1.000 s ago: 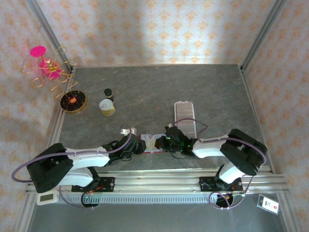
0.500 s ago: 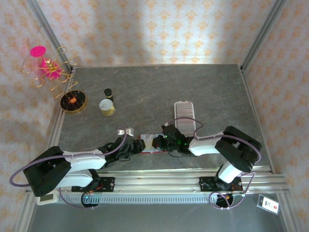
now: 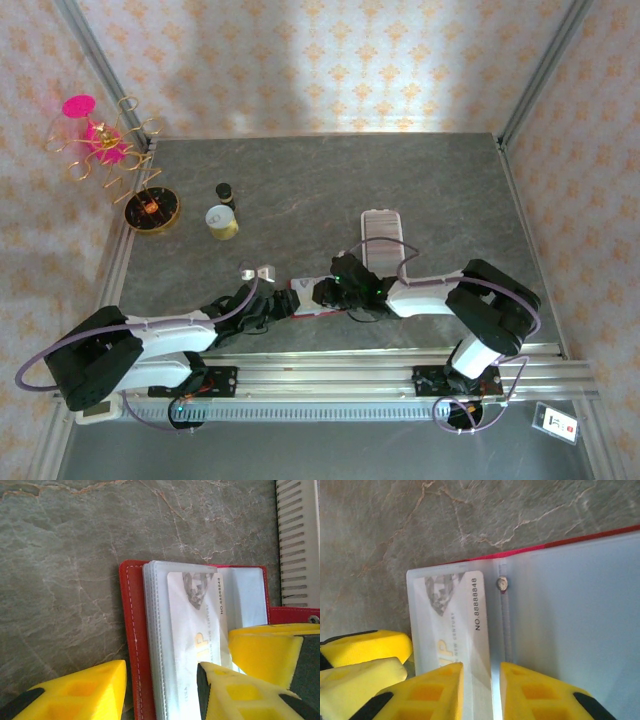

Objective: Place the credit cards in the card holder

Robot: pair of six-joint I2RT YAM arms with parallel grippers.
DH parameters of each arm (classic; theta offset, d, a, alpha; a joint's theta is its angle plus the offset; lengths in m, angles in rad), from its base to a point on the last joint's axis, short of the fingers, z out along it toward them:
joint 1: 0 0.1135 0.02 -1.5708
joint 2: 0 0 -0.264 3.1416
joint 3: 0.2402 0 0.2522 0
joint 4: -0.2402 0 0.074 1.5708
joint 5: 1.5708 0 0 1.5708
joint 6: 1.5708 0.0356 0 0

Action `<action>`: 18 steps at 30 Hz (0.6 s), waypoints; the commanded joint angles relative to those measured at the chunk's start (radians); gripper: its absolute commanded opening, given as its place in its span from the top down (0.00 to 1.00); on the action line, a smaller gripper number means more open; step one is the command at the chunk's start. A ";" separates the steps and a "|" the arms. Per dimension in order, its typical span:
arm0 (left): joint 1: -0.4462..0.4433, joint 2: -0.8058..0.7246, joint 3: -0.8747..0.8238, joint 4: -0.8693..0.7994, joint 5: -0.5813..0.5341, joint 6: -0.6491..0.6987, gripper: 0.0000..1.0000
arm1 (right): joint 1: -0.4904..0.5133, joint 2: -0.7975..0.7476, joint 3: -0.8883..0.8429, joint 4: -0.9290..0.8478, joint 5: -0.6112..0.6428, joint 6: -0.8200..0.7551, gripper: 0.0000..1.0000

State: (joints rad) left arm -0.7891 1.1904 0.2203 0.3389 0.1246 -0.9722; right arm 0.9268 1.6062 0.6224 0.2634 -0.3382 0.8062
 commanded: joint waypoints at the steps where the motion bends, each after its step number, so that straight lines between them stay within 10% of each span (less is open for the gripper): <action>1: 0.009 -0.012 -0.015 -0.033 0.010 -0.016 0.56 | 0.003 0.002 0.018 -0.046 0.046 -0.022 0.83; 18: 0.011 0.036 0.008 -0.017 0.046 -0.033 0.56 | 0.003 0.032 0.007 0.038 -0.024 -0.010 0.99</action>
State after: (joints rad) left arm -0.7826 1.2114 0.2264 0.3573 0.1425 -0.9806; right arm 0.9268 1.6302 0.6350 0.2638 -0.3485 0.7956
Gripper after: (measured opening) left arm 0.438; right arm 0.044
